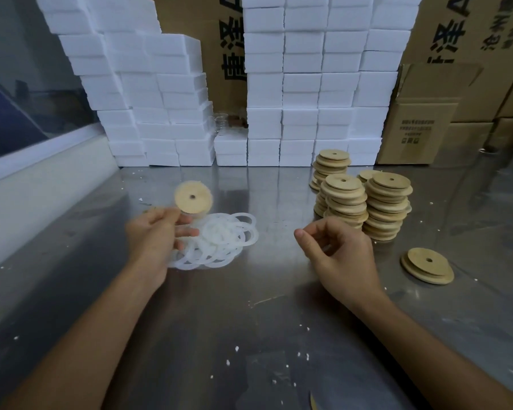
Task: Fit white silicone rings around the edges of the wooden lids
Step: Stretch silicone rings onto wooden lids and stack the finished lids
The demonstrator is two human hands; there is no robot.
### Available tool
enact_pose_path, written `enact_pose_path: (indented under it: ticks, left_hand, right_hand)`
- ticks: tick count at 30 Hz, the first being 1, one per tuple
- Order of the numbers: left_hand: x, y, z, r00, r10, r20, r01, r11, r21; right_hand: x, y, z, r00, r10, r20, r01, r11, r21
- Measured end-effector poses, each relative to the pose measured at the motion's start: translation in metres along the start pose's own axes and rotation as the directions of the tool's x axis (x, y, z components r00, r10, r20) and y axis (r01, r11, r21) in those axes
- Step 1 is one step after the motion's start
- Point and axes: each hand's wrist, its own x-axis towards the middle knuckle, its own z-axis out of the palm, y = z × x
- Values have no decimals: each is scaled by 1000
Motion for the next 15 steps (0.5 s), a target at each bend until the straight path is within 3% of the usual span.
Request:
enact_pose_path:
  ticks: [4,8,15]
  left_hand:
    - [24,1,-10,984,-164,-63,152,974,-169]
    - [41,2,-13,958,-285,-25,269,926,-266]
    - [49,6,-19,925,-381,3,361,873,-328]
  right_hand:
    - [-2,-2,2,1000,-18,16,18,1000,5]
    - [1,1,0,1000,-24,-6,24,1000,-2]
    - [2,2,1,1000,-11,-6,11,1000,-2]
